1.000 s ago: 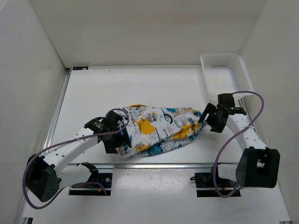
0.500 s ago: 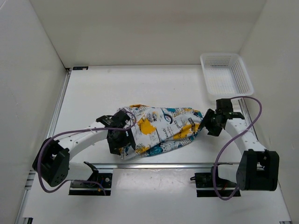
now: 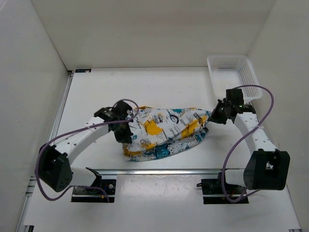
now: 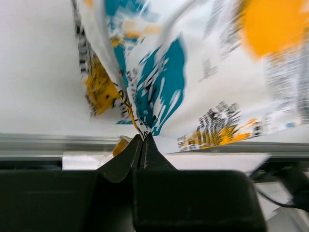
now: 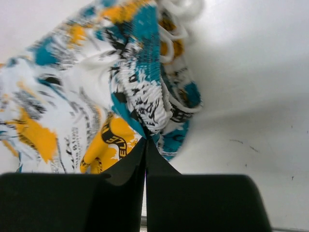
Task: Fold and stack the shorts
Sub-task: Fold the shorts
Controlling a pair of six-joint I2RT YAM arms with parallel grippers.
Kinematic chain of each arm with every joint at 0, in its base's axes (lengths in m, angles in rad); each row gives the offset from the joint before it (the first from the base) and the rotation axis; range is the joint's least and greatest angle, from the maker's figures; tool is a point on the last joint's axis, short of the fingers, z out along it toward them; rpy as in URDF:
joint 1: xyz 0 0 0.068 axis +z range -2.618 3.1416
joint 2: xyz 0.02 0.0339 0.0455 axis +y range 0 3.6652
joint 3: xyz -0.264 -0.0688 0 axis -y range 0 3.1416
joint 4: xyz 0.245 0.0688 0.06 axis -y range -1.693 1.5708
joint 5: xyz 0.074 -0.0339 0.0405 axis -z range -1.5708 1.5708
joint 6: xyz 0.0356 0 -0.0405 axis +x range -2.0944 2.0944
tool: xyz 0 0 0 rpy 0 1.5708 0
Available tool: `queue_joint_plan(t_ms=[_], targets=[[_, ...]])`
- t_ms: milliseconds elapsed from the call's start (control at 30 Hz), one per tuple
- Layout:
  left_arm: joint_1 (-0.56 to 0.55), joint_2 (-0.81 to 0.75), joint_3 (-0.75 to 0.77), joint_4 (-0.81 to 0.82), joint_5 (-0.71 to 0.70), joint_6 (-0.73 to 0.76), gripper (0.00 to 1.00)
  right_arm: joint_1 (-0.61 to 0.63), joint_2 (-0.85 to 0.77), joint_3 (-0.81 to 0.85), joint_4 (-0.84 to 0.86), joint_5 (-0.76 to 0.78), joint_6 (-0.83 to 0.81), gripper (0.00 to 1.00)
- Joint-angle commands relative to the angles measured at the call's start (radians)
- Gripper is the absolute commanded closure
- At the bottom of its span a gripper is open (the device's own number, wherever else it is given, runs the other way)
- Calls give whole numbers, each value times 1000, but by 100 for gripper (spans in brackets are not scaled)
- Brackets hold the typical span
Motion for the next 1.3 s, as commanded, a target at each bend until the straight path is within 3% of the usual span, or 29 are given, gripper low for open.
queue_joint_plan(t_ms=[0, 100, 200, 367, 433, 467, 500, 533, 567, 633, 667, 767, 900, 1000, 1133, 1267], targets=[[70, -115, 140, -109, -84, 69, 90, 2, -68, 94, -33, -42, -27, 100], [95, -153, 176, -155, -74, 101, 90, 2, -119, 85, -56, -51, -16, 100], [109, -212, 105, -142, 5, 101, 90, 2, -173, 15, -82, -22, -16, 100], [118, -262, -215, -2, 108, 9, 90, 2, -208, -154, -107, -22, 7, 100], [118, -262, -280, 48, 143, -3, 90, 2, -232, -206, -107, -43, 33, 95], [118, -250, -319, 49, 143, -14, 89, 2, -251, -244, -107, -43, 45, 86], [118, -239, -332, 49, 143, -14, 67, 2, -251, -255, -107, -60, 45, 70], [127, -229, -332, 49, 143, -14, 53, 2, -251, -256, -116, -60, 45, 51], [127, -203, -309, 49, 143, -14, 34, 2, -260, -256, -134, -33, 34, 28], [127, -178, -254, 49, 98, -3, 5, 2, -260, -219, -154, 22, 34, 19], [127, -167, -220, 38, 85, 6, 3, 2, -251, -208, -154, 44, 34, 14], [127, -120, -79, 16, 42, 6, 3, -25, -214, -183, -142, 64, 54, 12], [145, 3, 39, 16, -28, 58, 8, -48, -128, -225, 6, -100, 77, 12], [194, 90, 39, 64, -56, 89, 10, -48, -66, -271, 101, -206, 100, 11], [239, 218, 39, 131, -36, 138, 13, -39, 16, -291, 213, -218, 100, 11], [248, 242, 50, 144, -24, 147, 14, -30, 100, -300, 286, -220, 100, 25]])
